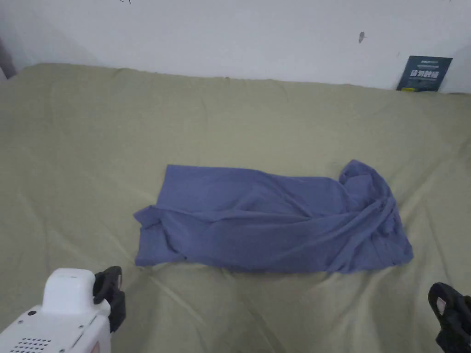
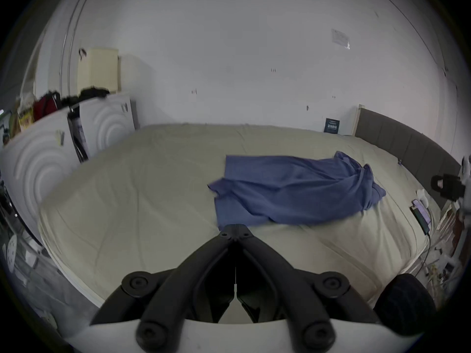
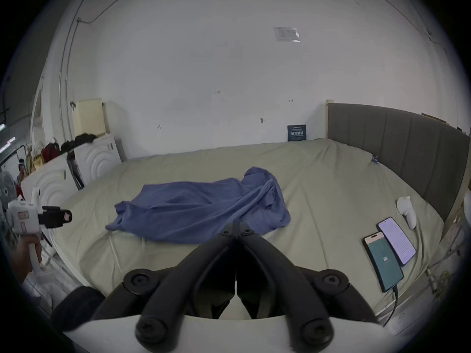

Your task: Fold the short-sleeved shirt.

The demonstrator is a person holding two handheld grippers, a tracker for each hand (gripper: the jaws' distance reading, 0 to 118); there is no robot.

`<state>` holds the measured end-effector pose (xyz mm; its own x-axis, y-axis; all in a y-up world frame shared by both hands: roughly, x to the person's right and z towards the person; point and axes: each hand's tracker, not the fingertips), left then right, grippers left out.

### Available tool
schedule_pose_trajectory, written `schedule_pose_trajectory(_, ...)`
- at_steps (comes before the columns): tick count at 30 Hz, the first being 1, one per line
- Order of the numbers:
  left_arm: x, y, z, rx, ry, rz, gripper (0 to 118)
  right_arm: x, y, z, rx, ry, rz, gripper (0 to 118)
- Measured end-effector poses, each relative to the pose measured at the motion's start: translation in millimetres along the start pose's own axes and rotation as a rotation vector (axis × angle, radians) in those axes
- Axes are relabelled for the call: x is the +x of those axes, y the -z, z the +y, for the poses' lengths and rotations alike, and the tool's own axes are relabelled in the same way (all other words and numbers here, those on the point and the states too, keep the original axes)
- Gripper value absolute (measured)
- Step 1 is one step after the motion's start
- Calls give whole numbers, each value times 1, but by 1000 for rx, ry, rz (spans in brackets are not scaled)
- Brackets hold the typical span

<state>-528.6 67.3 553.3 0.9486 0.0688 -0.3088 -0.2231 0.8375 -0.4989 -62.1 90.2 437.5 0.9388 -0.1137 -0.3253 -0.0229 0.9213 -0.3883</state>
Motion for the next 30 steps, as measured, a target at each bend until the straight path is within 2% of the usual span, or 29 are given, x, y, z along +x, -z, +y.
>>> schedule_pose_trajectory(2, -9, 15, -3, -9, 4, 15, 0, -5, -1, -4, -7, -42, -18, 0)
schedule_pose_trajectory(6, -7, 54, 7, -47, 59, 46, 0, -4, 3, -5, -21, -60, 4, 0)
schedule_pose_trajectory(7, -8, 72, 8, -94, 75, 53, 35, -5, 5, -5, -28, -61, 10, 0)
schedule_pose_trajectory(8, -13, 92, 11, -151, 85, 34, 83, -5, 6, -5, -34, -59, 15, 0)
schedule_pose_trajectory(9, -13, 108, 11, -181, 95, 16, 118, -5, 7, -5, -38, -57, 15, 0)
schedule_pose_trajectory(10, -15, 126, 9, -233, 117, 2, 115, -5, 8, -5, -41, -56, 13, 0)
schedule_pose_trajectory(11, -10, 127, 4, -203, 125, -43, 115, -6, 11, -5, -47, -54, 12, 0)
schedule_pose_trajectory(13, -7, 150, -1, -305, 190, 75, 114, -4, 13, -5, -57, -47, 5, 0)
schedule_pose_trajectory(15, -4, 159, -5, -312, 174, 69, 104, -2, 18, -5, -75, -43, -4, 0)
schedule_pose_trajectory(16, -3, 162, -6, -320, 173, 71, 91, -1, 21, -5, -86, -43, -10, 0)
schedule_pose_trajectory(17, -13, 191, 14, -322, 169, 75, 75, 2, 26, -5, -102, -45, -16, 0)
schedule_pose_trajectory(18, -14, 198, 20, -334, 166, 80, 51, 5, 32, -5, -120, -49, -22, 0)
schedule_pose_trajectory(19, -13, 198, 24, -332, 160, 71, 16, 6, 40, -3, -135, -55, -28, 1)
schedule_pose_trajectory(20, -11, 199, 28, -325, 150, 59, 7, 9, 48, -2, -147, -61, -36, 7)
schedule_pose_trajectory(21, -4, 195, 34, -307, 139, 48, 6, 13, 61, 0, -161, -69, -54, 24)
schedule_pose_trajectory(22, 0, 195, 39, -295, 130, 37, 5, 19, 80, 2, -197, -79, -68, 66)
schedule_pose_trajectory(23, 3, 199, 42, -304, 156, 52, 5, 24, 97, 3, -231, -87, -75, 100)
schedule_pose_trajectory(24, 4, 202, 44, -318, 158, 38, 5, 31, 123, 3, -290, -84, -79, 118)
schedule_pose_trajectory(26, 18, 193, 44, -318, 168, 41, 5, 42, 172, 1, -410, -69, -83, 118)
schedule_pose_trajectory(27, 21, 191, 43, -319, 171, 48, 5, 49, 201, -6, -371, -76, -89, 118)
schedule_pose_trajectory(30, 11, 189, 43, -338, 131, 35, 4, 64, 257, -6, -457, -89, -167, 118)
